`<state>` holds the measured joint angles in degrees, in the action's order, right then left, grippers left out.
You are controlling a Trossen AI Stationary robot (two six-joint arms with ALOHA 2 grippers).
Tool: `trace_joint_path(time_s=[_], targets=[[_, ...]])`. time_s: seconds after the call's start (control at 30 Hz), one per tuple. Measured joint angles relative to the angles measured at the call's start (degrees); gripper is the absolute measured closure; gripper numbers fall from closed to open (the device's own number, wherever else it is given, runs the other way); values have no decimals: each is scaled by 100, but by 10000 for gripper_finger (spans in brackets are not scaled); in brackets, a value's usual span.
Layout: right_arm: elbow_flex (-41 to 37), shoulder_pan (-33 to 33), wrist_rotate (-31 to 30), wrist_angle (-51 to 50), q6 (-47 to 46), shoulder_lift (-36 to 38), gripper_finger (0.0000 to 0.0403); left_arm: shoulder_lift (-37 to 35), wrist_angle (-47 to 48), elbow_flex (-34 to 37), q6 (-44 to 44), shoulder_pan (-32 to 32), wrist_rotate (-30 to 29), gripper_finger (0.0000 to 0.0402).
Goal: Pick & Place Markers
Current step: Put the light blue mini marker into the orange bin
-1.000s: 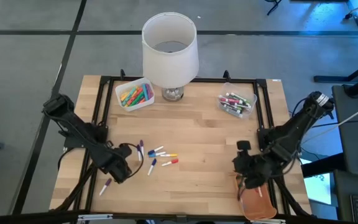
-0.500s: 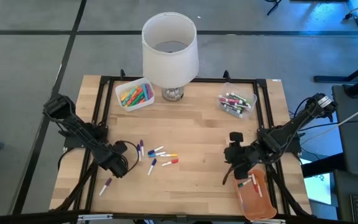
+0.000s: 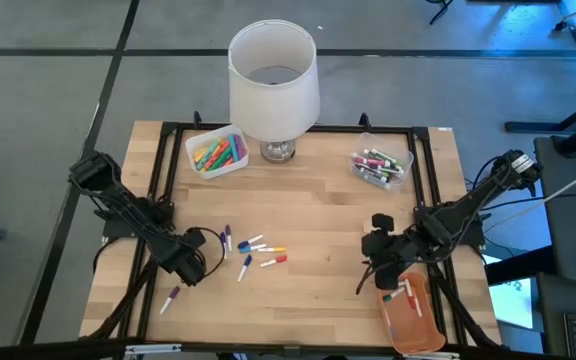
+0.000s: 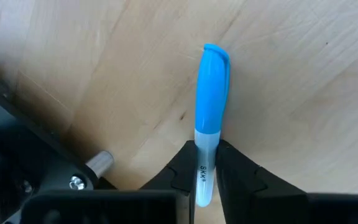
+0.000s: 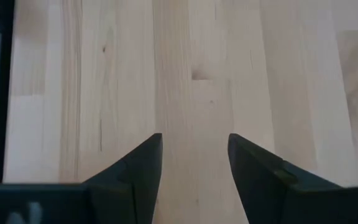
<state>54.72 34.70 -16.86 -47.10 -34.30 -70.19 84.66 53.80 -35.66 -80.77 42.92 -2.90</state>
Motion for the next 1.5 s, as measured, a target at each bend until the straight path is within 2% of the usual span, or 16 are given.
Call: trace_joint_path(time_s=[0.13,0.37,0.57,0.73,0.87,0.93,1.03,1.13,1.33,1.4,1.5], targets=[[0,-9,-52,10,63,-2,226,0,0,0,-4,0,-18,361],[0,-98,-1206,34,175,-9,247,37,115,-239,-148,-113,-135,364],[7,-162,-2108,752,552,-8,249,25,142,-724,-145,-214,-1149,362],[265,-160,-2728,888,893,13,249,17,135,-1168,-114,-233,-1944,364],[408,-155,-2968,1160,1167,16,249,13,28,-1494,-98,-233,-2690,359],[402,-155,-2786,1471,1345,20,249,13,-203,-1577,27,-233,-3158,362],[109,-201,-1822,2447,1805,22,249,13,-906,-1591,496,-232,-3953,370],[-439,-301,-983,3928,2088,17,249,33,-1705,-1591,1168,-266,-4619,370],[-1817,-789,768,7150,2551,-239,249,94,-3127,-1517,2850,-500,-5063,367],[-2127,-974,1000,7793,2592,-372,249,133,-3614,-1445,3306,-673,-5103,368],[-2353,-1179,818,8214,2605,-604,249,227,-4381,-1314,3947,-993,-4859,367]])
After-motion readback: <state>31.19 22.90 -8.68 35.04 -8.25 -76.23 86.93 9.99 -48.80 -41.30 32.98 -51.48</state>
